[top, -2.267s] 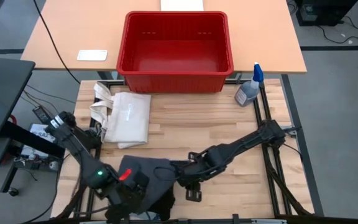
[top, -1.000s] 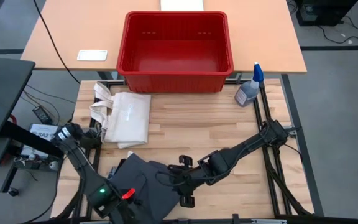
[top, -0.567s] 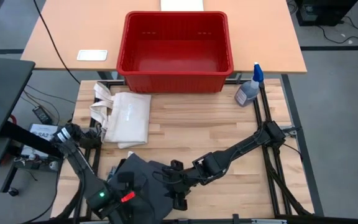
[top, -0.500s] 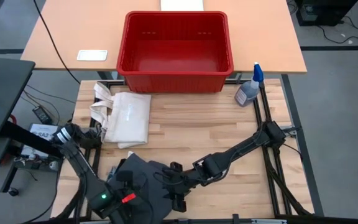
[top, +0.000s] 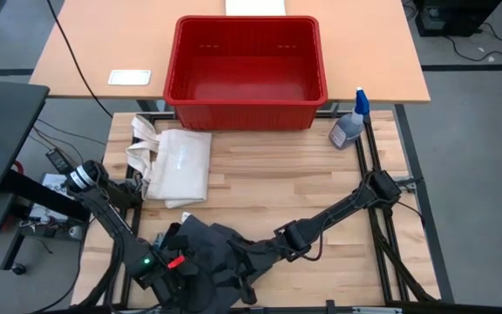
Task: Sort clothes
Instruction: Put the stacked clothes into the red bin
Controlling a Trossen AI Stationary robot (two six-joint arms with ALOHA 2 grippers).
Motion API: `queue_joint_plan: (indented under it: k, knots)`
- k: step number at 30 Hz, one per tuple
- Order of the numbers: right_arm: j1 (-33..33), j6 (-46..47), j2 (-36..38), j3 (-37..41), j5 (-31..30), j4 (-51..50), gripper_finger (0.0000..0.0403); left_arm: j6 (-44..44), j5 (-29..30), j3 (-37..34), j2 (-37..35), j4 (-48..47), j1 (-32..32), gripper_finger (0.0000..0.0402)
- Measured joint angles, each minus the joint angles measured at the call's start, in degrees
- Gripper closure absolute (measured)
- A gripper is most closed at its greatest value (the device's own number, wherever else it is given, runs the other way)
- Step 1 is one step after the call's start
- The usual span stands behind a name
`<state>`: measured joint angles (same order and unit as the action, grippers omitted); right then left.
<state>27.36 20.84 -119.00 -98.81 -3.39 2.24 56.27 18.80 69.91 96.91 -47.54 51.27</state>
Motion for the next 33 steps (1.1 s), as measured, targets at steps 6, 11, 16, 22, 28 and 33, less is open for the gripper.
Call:
queue_joint_plan:
  k: [6, 11, 16, 22, 28, 33]
  knots:
    - [0.32, -0.89, 0.02, 0.97, -0.52, -0.25, 0.0232, 2.57, -0.65, -0.06, -0.05, -0.01, -0.44, 0.0164]
    - [0.28, 1.93, 0.07, 4.73, -0.52, -0.24, 0.0232, 2.73, -2.12, 1.20, 0.05, -0.61, -0.25, 0.0166]
    - [0.28, 4.63, 0.02, 8.93, -0.03, 2.17, 0.0232, 2.05, -2.16, 3.88, -2.43, -2.81, 0.07, 0.0166]
    - [-0.54, 6.44, 0.04, 13.69, -0.23, 1.86, 0.0232, 2.74, -2.94, 4.24, -7.17, -1.13, 0.07, 0.0166]
    - [-2.35, 9.57, 0.04, 16.25, -0.19, 1.97, 0.0232, -2.75, -0.49, 4.27, -6.97, 18.17, 0.13, 0.0166]
    - [-3.13, 9.64, 0.04, 16.37, 1.45, 2.29, 0.0232, -4.23, -2.30, 4.22, -2.33, 24.50, -0.01, 0.0166]
